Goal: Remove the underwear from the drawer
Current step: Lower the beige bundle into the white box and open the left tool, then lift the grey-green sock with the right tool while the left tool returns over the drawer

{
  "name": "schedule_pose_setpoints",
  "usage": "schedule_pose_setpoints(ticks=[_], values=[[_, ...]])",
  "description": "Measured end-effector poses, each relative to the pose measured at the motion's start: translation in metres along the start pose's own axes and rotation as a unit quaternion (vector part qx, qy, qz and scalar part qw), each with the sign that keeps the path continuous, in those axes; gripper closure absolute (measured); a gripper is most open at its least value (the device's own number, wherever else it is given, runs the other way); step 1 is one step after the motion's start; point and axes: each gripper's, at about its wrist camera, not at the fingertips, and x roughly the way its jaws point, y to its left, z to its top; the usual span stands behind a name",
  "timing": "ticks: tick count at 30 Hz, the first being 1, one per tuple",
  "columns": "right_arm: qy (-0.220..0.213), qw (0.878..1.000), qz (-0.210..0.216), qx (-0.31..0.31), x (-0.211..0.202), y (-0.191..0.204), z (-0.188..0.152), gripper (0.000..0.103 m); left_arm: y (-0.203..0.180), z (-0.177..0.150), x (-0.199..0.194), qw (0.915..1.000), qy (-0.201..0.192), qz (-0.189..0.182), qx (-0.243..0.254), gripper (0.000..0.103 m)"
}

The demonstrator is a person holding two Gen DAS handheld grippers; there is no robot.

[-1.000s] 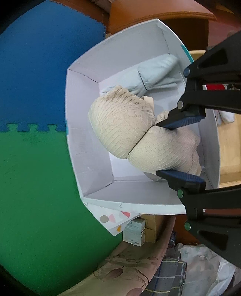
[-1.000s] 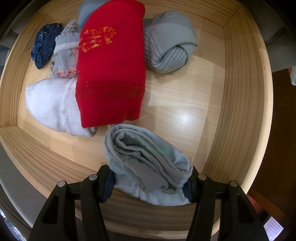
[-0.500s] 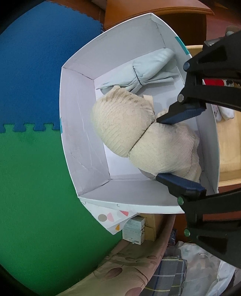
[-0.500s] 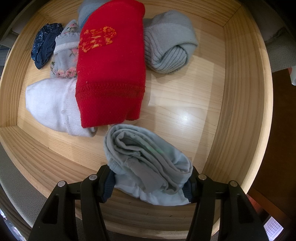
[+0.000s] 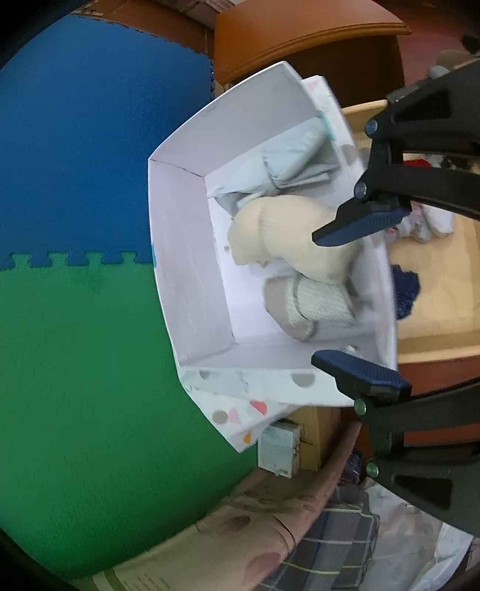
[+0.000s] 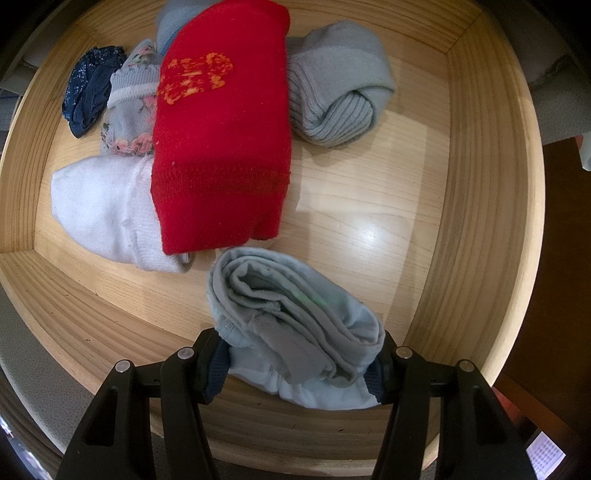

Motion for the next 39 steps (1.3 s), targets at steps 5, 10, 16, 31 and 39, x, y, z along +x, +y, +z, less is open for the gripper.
schedule_pose_setpoints(ticks=[5,10,16,31,39], values=[[-0.002,1.0,0.001,0.001,-0.001,0.001,0.0,0.048,0.02,-0.042,-0.013,0.9999,0.009,0.005,-0.009,0.043],[-0.003,1.0,-0.001,-0.002,-0.002,0.001,0.0,0.049,0.034,-0.1,-0.005,0.9989,0.022,0.037,-0.017,0.043],[-0.02,1.0,-0.007,-0.001,-0.009,0.004,-0.003,0.052,0.046,-0.168,0.033,0.9949,0.074,0.049,-0.049,0.043],[-0.081,0.997,-0.002,0.019,-0.072,-0.015,-0.017,0.055,0.043,-0.231,0.085,0.9914,0.08,0.048,-0.092,0.043],[-0.139,0.99,0.004,0.03,-0.148,-0.034,-0.018,0.055,0.04,-0.239,0.09,0.9941,0.067,0.045,-0.072,0.043]])
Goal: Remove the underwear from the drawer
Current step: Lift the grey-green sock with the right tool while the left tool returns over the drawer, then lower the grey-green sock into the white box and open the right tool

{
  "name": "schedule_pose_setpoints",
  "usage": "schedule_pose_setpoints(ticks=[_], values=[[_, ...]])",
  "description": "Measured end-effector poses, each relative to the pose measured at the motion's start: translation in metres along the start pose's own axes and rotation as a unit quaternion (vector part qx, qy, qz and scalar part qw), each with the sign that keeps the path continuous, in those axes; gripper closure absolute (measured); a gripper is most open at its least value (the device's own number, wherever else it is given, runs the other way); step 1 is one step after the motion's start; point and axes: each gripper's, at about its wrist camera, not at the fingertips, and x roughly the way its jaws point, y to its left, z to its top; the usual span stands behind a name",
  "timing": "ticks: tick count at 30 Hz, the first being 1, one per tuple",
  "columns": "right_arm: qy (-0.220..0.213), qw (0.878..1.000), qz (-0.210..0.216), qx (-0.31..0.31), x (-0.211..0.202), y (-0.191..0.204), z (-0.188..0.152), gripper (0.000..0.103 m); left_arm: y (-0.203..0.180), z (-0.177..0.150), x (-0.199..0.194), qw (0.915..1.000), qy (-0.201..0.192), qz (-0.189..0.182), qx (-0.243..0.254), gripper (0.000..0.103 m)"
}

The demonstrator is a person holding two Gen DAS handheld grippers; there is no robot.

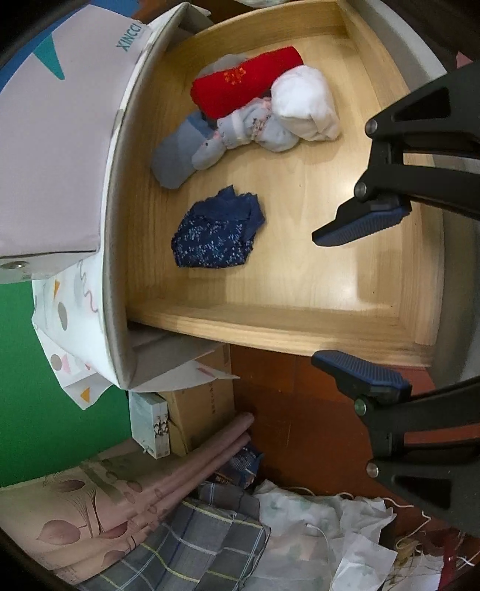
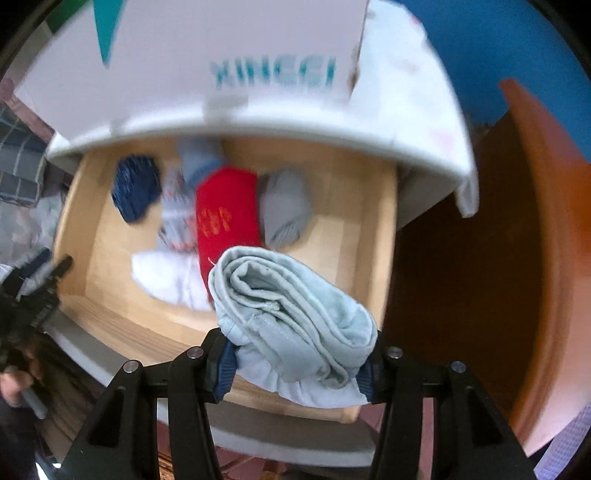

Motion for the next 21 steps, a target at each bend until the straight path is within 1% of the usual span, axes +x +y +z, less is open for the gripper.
schedule_pose_setpoints(ticks=[4,6,10,13,17,19,21], values=[[-0.035,0.999,-0.005,-0.004,-0.04,-0.005,0.014,0.055,-0.003,-0.002,0.001,1.0,-0.001,-0.002,0.005,0.043],[-0.058,0.998,-0.009,-0.006,-0.067,-0.006,0.025,0.055,-0.004,-0.003,0.002,1.0,0.0,0.001,0.006,0.043],[-0.104,0.994,-0.015,-0.009,-0.112,-0.005,0.056,0.055,-0.003,-0.004,0.002,1.0,-0.003,-0.002,0.003,0.043],[-0.135,0.991,-0.016,-0.008,-0.138,0.002,0.079,0.055,-0.004,-0.004,0.002,1.0,-0.003,0.001,0.004,0.043],[-0.162,0.986,-0.018,-0.018,-0.157,0.014,0.108,0.055,-0.004,-0.005,0.002,1.0,-0.004,-0.003,0.003,0.043],[-0.163,0.986,-0.021,-0.025,-0.158,0.02,0.122,0.055,-0.003,-0.006,0.001,0.9999,-0.007,-0.008,-0.001,0.043],[-0.157,0.987,-0.02,-0.033,-0.15,0.029,0.138,0.055,-0.001,-0.006,-0.001,0.9999,-0.01,-0.009,-0.006,0.043]])
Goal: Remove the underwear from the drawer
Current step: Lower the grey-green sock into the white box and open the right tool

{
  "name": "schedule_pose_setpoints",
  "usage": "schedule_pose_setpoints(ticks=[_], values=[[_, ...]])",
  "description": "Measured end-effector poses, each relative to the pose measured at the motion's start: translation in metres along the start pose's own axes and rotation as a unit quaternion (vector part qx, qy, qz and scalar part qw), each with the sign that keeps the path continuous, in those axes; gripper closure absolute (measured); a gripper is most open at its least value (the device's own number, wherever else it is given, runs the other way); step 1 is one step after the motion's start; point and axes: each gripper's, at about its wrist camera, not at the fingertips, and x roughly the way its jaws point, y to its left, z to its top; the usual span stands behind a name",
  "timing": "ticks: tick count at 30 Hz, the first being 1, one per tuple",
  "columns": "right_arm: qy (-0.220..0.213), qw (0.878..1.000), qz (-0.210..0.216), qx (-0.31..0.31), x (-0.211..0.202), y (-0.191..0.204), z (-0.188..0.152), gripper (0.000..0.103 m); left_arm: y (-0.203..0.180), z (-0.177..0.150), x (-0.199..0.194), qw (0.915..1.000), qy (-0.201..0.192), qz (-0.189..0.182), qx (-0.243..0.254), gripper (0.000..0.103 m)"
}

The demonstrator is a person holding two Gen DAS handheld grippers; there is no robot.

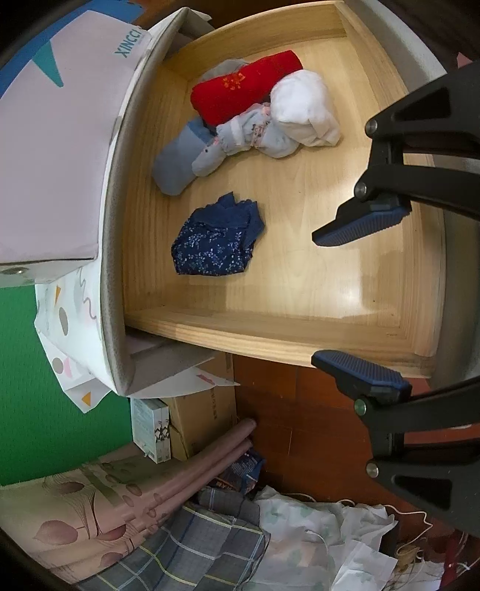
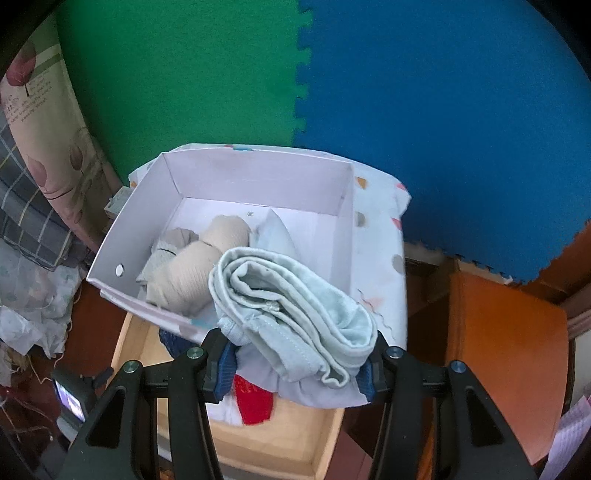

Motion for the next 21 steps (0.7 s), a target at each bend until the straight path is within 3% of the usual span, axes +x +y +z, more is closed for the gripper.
schedule_pose_setpoints(ticks=[10,14,18,21], values=[[0.047,0.998,-0.028,-0.021,0.076,0.02,0.032,0.053,0.003,-0.001,-0.001,0.9999,-0.003,-0.007,-0.007,0.043],[0.062,0.998,-0.016,-0.008,0.097,0.015,0.033,0.049,0.002,0.0,0.0,0.9999,-0.002,-0.012,-0.007,0.043],[0.074,0.997,-0.009,0.0,0.108,0.013,0.03,0.043,0.0,0.001,0.001,0.9999,-0.001,-0.014,-0.005,0.043],[0.06,0.998,0.001,0.01,0.102,0.011,0.029,0.04,-0.001,0.0,0.001,0.9999,0.0,-0.015,-0.001,0.043]])
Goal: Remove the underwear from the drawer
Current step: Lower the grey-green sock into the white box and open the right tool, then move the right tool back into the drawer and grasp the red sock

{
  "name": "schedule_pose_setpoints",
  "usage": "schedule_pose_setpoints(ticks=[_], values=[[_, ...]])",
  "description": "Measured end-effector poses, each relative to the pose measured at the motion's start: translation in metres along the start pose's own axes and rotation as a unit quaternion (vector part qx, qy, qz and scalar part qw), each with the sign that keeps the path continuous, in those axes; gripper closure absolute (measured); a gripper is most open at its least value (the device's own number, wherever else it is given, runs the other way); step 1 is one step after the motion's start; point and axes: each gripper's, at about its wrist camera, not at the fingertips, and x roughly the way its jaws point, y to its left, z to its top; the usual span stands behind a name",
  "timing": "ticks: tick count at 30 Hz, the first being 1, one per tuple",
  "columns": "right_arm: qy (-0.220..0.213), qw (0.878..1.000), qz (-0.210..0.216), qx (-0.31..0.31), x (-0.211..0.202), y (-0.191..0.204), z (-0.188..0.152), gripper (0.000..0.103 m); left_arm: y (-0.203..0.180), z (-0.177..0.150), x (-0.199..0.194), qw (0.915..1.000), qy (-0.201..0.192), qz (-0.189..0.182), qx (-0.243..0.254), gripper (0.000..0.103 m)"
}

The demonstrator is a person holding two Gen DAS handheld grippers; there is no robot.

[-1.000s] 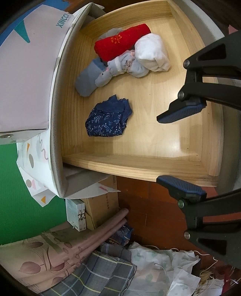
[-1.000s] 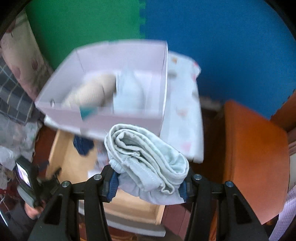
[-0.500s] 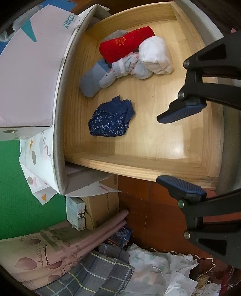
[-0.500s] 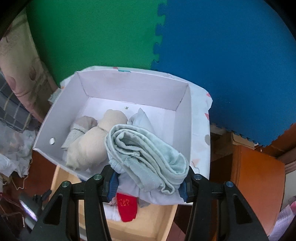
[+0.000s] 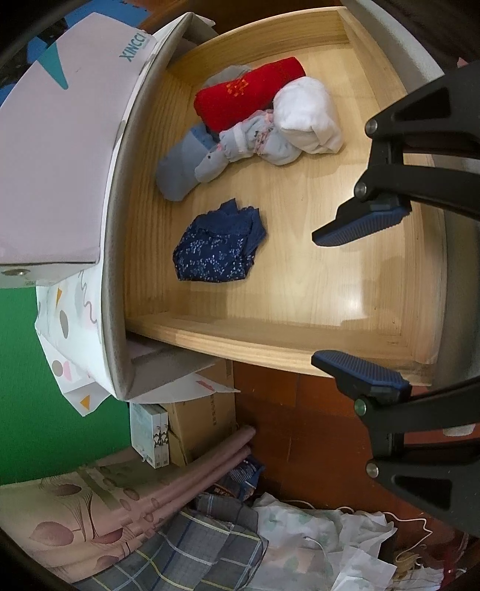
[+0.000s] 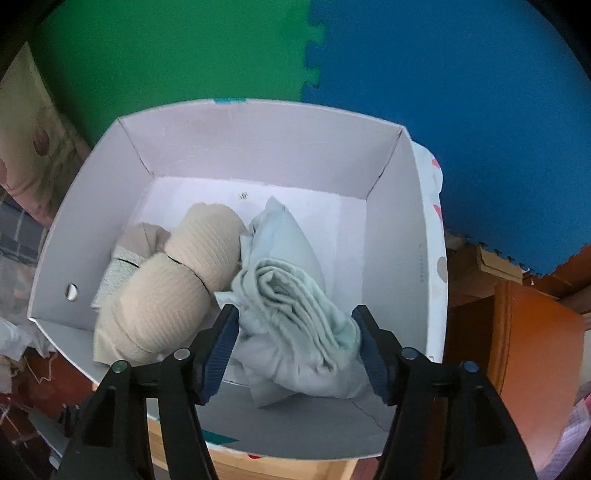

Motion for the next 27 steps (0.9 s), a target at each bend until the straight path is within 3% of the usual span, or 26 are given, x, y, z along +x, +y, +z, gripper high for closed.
schedule_pose_setpoints(ticks=[2,7,14,20,27], values=[[-0.015,1.0,0.004,0.004,-0.013,-0.001,-0.002,0.036,-0.001,0.0,0.0,1.0,-0.001,-0.001,0.003,0.043],[-0.028,0.999,0.009,-0.02,-0.049,0.007,-0.023,0.037,-0.001,0.0,0.001,1.0,0.003,-0.002,0.0,0.043],[-0.005,0.998,0.037,-0.048,-0.067,0.013,-0.094,0.038,0.0,-0.001,0.0,1.0,0.0,0.002,-0.001,0.043],[0.061,0.995,0.039,-0.069,-0.013,0.032,-0.153,0.045,0.001,-0.001,0.0,1.0,-0.001,0.004,-0.001,0.043],[0.102,0.992,0.032,-0.063,0.064,0.049,-0.177,0.049,0.0,-0.001,0.0,1.0,-0.001,0.008,0.004,0.043]])
